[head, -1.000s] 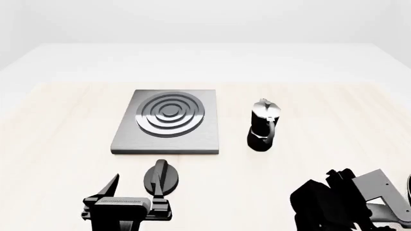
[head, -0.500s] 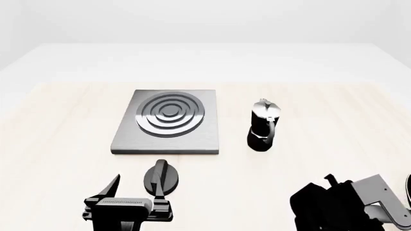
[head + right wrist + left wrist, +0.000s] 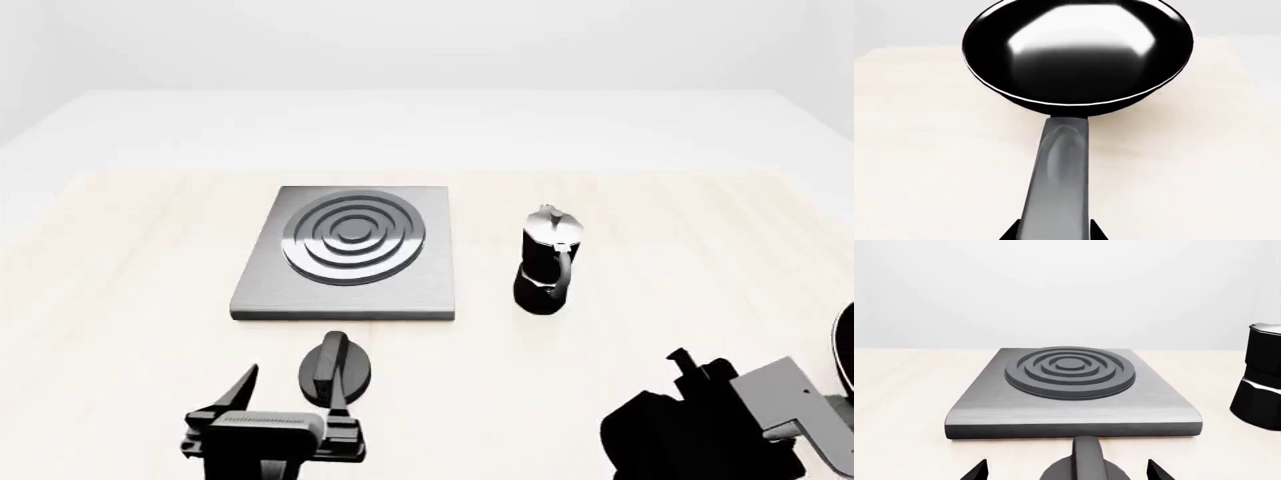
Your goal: Put the frying pan on the stove.
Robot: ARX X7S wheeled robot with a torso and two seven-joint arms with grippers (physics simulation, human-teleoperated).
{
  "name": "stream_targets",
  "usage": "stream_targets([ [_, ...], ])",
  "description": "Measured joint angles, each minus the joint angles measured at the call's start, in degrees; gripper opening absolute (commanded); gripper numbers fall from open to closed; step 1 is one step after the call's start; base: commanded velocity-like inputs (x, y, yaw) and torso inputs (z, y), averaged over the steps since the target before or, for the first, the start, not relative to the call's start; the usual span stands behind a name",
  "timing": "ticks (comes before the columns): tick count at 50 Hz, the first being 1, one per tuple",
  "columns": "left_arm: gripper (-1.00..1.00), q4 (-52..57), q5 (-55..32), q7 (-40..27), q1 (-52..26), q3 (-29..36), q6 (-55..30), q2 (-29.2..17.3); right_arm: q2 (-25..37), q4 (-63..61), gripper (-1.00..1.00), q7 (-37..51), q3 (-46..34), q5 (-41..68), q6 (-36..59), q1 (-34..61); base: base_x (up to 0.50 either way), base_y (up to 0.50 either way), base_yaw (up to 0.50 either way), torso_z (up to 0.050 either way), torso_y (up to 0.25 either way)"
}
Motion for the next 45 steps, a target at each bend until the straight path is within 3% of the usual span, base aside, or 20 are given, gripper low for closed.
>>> stream_targets([
  [14,1.00,1.0,-0.1,-0.4,0.0,0.2,-0.5,-0.5,3.0,-9.3,-1.00,-4.3,-5.1,0.1,2.1,-2.1,0.00,0.00,0.00,0.000,0.001],
  [45,1.00,2.6,-0.3,-1.4,0.6,0.5,-0.3,-1.3,7.0,-14.0,-1.00,-21.0,-13.7,1.5,-7.2,-4.8,0.00,0.00,0.00,0.000,0.002],
])
